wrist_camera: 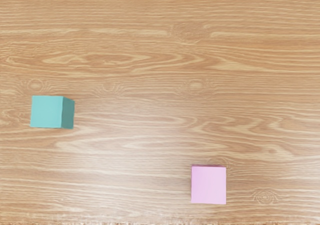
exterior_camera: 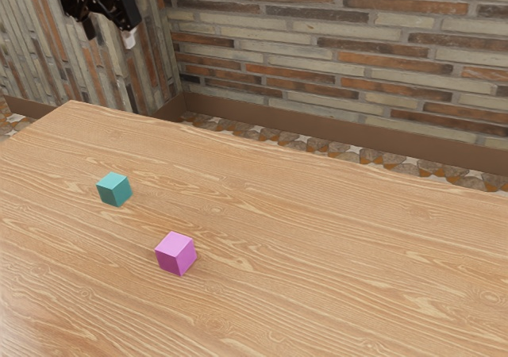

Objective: Pick up the blue block with one arm, and put the blue block on the pink block with one arm

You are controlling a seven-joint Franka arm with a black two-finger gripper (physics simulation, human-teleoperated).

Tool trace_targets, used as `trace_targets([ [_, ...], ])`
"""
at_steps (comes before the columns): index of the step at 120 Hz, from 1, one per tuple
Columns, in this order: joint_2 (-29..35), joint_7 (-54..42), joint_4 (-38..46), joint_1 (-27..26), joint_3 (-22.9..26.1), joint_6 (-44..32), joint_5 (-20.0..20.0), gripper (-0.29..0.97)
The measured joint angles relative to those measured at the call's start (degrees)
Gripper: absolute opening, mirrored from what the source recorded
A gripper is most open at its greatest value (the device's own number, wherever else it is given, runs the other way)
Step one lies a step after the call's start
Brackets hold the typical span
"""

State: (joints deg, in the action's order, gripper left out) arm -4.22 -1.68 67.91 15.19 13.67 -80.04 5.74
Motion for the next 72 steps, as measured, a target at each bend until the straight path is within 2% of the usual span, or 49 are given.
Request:
trace_targets([
  [14, -0.24, -0.43, 0.78, -0.04, -0.31, 1.02, 0.22, 0.68],
  [27, -0.5, -0.51, 3.15, -3.07, -7.38, 2.44, 0.88, 0.68],
  [36, -1.46, -0.48, 6.56, -0.63, -11.06, 1.76, 2.06, 0.68],
  [59, 1.89, -0.47, 26.11, 0.91, -15.42, -9.75, 4.28, 0.68],
  [72, 5.63, -0.48, 33.1, 0.23, -17.27, -16.64, 4.59, 0.68],
])
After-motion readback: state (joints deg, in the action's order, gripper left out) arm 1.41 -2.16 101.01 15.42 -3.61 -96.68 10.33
